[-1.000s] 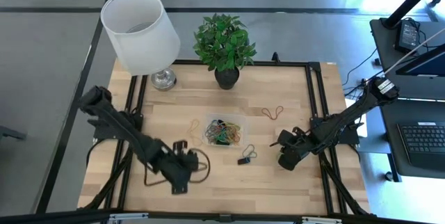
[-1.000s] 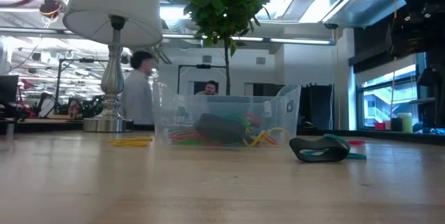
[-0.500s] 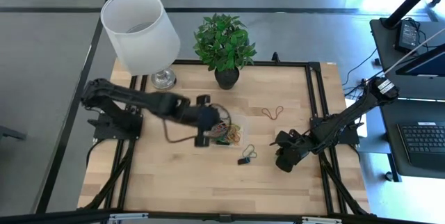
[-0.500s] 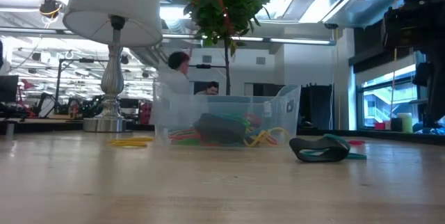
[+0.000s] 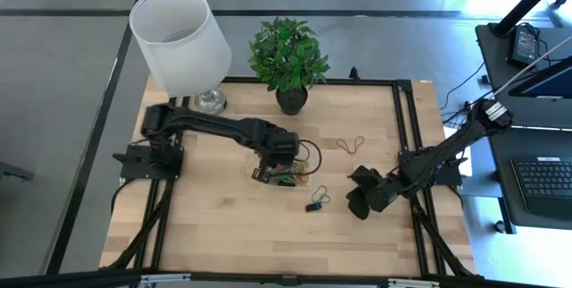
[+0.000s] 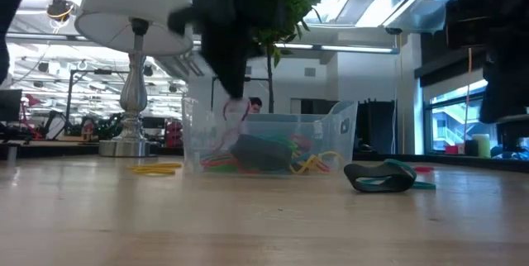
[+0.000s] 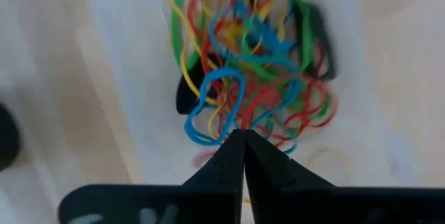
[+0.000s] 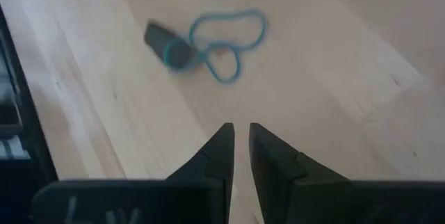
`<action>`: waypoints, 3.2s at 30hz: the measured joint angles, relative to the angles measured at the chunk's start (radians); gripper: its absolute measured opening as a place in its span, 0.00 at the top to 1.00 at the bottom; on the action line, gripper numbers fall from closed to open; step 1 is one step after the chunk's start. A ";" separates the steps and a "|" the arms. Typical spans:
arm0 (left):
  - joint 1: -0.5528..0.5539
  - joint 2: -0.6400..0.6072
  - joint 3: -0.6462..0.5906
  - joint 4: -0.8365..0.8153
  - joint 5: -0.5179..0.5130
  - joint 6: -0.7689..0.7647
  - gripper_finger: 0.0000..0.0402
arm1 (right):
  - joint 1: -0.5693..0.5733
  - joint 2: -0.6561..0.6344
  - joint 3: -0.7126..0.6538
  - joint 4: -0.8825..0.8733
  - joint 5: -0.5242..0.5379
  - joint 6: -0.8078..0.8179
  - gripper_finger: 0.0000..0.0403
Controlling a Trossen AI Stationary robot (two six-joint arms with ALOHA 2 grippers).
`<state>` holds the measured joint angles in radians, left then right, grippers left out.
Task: Pick and place rubber bands into bin
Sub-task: Put the bottom red rubber band into the transparent container, then put the blue rubber band into the transparent container
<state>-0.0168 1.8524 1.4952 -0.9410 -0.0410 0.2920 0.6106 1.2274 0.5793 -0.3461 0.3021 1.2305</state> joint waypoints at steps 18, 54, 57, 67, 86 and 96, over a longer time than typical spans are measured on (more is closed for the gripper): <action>0.092 -0.013 0.000 -0.011 0.092 0.207 0.72 | -0.002 0.052 0.102 -0.004 0.093 0.063 0.99; 0.362 -0.812 -0.720 0.339 0.356 -0.022 1.00 | -0.081 0.486 0.491 -0.269 0.000 -0.405 0.98; 0.362 -0.827 -0.734 0.341 0.356 -0.037 0.99 | -0.092 0.486 0.473 -0.293 -0.001 -0.401 0.98; 0.361 -0.830 -0.737 0.342 0.355 -0.048 0.99 | -0.164 0.486 0.394 -0.217 -0.066 -0.474 0.76; 0.361 -0.829 -0.737 0.340 0.354 -0.044 0.99 | -0.163 0.557 0.304 -0.045 -0.069 -0.448 0.77; 0.361 -0.829 -0.737 0.340 0.354 -0.044 0.99 | -0.159 0.514 0.338 -0.093 -0.098 -0.412 0.98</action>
<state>0.3443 1.0237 0.7582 -0.6010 0.3134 0.2485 0.4514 1.7415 0.9169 -0.4388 0.2041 0.8186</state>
